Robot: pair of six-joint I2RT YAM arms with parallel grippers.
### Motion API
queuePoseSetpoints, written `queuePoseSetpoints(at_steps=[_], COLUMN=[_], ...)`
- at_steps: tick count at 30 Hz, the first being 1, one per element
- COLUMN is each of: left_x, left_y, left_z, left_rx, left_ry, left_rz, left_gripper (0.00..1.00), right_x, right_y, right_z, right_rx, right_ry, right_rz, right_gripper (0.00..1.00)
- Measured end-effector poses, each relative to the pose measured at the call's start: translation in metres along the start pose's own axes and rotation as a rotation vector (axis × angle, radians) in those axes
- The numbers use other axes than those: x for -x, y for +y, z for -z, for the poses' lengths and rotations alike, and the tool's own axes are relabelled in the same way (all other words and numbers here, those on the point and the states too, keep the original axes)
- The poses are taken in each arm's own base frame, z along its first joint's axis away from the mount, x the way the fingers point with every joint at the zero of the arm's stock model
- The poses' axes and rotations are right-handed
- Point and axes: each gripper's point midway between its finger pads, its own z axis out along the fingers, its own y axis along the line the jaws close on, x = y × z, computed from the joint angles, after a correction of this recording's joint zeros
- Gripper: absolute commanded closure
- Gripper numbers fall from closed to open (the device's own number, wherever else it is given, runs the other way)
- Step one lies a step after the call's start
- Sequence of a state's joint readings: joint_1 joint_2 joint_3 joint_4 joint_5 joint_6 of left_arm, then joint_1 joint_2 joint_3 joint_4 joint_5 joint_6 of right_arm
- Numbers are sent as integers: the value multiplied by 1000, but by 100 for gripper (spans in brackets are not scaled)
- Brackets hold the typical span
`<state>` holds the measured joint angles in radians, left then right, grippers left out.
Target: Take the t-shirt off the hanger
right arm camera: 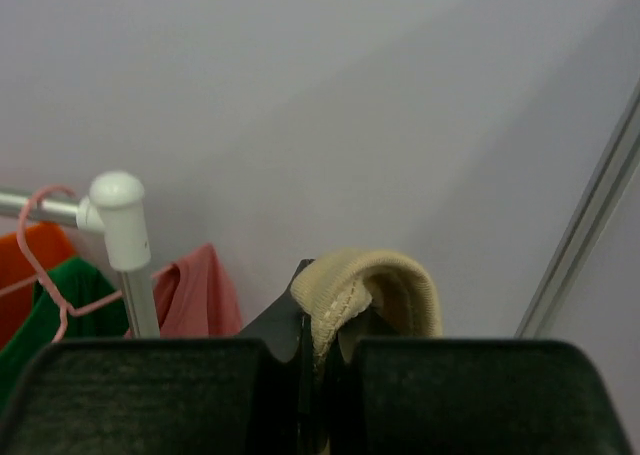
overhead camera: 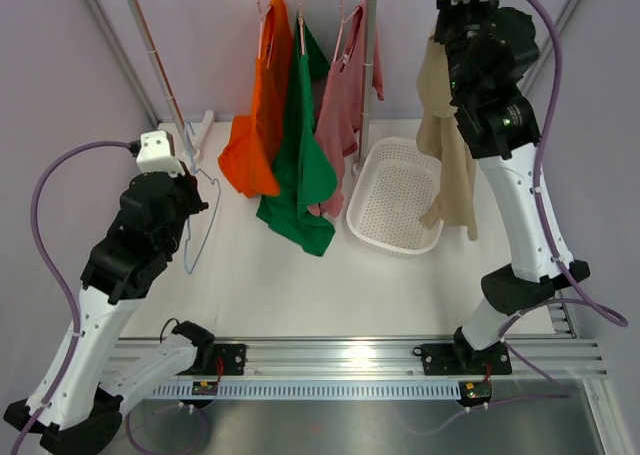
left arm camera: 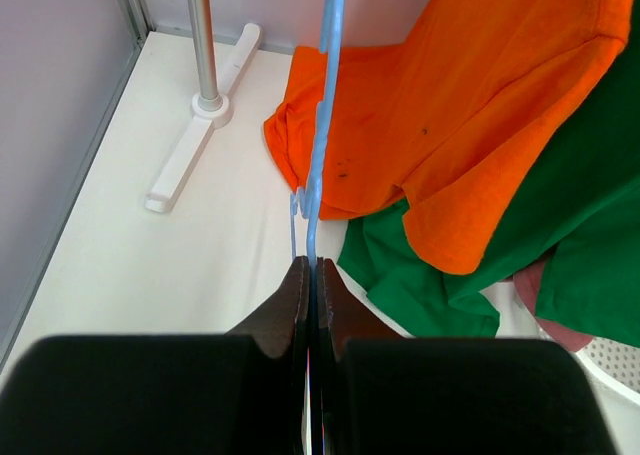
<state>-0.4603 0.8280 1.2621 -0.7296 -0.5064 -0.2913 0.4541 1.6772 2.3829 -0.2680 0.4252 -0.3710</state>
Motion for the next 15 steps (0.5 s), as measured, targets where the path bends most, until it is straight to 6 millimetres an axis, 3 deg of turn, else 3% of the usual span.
queuePoseSetpoints(at_steps=[3, 5, 9, 15], left_x=[-3, -2, 2, 6], left_y=[0, 0, 1, 1], left_z=[-2, -3, -3, -3], left_rx=[4, 4, 7, 11], left_ry=[5, 1, -17, -33], left_rz=[-10, -9, -7, -10], left_gripper=[100, 100, 100, 100], right_x=[-42, -56, -57, -35], right_y=[16, 22, 18, 10], right_z=[-7, -10, -12, -9], right_rx=[34, 47, 48, 51], right_ry=[87, 117, 116, 79], right_rz=[11, 5, -17, -47], right_gripper=[100, 100, 100, 100])
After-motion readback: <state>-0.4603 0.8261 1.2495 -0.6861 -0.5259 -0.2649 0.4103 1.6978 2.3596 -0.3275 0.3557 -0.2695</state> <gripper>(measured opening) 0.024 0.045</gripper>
